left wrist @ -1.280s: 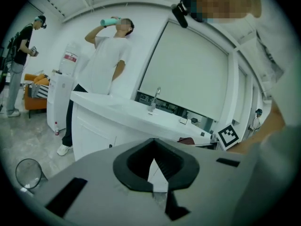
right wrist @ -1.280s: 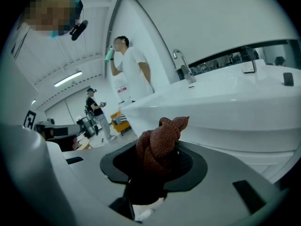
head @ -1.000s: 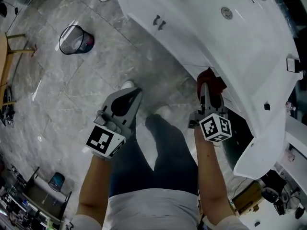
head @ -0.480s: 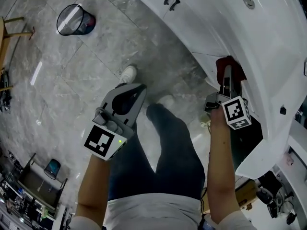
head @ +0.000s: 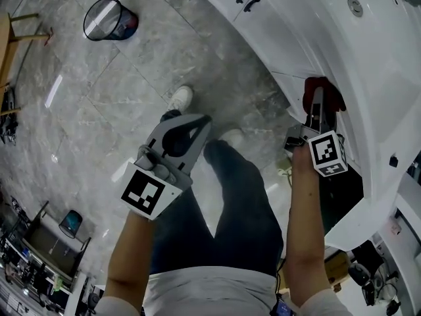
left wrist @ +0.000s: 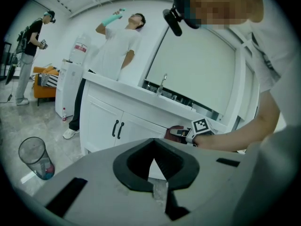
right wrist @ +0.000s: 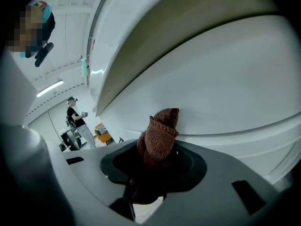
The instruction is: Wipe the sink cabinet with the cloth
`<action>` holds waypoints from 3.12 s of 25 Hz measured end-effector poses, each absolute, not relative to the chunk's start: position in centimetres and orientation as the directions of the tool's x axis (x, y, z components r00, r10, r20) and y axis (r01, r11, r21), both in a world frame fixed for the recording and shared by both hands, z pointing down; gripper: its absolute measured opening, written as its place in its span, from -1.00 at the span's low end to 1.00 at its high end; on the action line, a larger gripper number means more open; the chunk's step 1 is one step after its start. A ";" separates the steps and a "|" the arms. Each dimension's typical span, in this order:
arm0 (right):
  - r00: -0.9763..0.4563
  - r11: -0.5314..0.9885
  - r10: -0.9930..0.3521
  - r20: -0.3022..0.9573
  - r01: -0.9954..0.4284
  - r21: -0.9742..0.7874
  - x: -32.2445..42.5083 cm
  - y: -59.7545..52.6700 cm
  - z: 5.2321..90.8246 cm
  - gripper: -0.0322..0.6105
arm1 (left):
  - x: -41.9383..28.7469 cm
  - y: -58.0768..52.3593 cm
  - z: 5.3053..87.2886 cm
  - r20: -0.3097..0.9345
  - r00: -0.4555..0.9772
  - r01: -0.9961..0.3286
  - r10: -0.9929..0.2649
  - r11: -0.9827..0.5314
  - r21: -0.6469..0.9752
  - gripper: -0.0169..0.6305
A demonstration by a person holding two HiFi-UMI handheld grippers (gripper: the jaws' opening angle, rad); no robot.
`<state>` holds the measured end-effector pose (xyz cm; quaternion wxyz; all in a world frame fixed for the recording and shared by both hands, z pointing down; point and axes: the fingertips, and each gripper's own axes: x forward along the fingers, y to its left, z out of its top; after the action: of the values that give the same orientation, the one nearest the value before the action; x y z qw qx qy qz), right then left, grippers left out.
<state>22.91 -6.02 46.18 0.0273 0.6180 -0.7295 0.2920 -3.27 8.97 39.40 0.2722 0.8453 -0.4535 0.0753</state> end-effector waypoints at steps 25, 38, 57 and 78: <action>-0.229 -0.045 -0.787 0.573 -0.905 -0.423 23.1 -6.5 62.5 -0.43 | -4.4 9.3 43.5 0.471 0.515 -0.852 -0.716 -0.367 0.375 -0.91; -0.250 -0.059 -0.766 0.592 -0.890 -0.453 24.6 -5.5 66.0 -0.44 | -2.3 9.4 44.7 0.510 0.519 -0.854 -0.685 -0.394 0.339 -0.91; -0.107 -0.194 -0.769 0.630 -0.901 -0.389 36.4 1.5 66.4 -0.44 | 3.3 9.4 44.8 0.493 0.630 -0.775 -0.600 -0.528 0.347 -0.91; 0.126 -0.404 -0.755 0.643 -0.863 -0.305 47.4 8.4 65.4 -0.44 | 10.4 9.5 44.8 0.463 0.780 -0.603 -0.422 -0.705 0.373 -0.91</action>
<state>47.41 8.40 65.40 0.0706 0.7470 -0.5415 0.3792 10.45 9.48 44.80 0.2600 0.9068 -0.2827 0.1740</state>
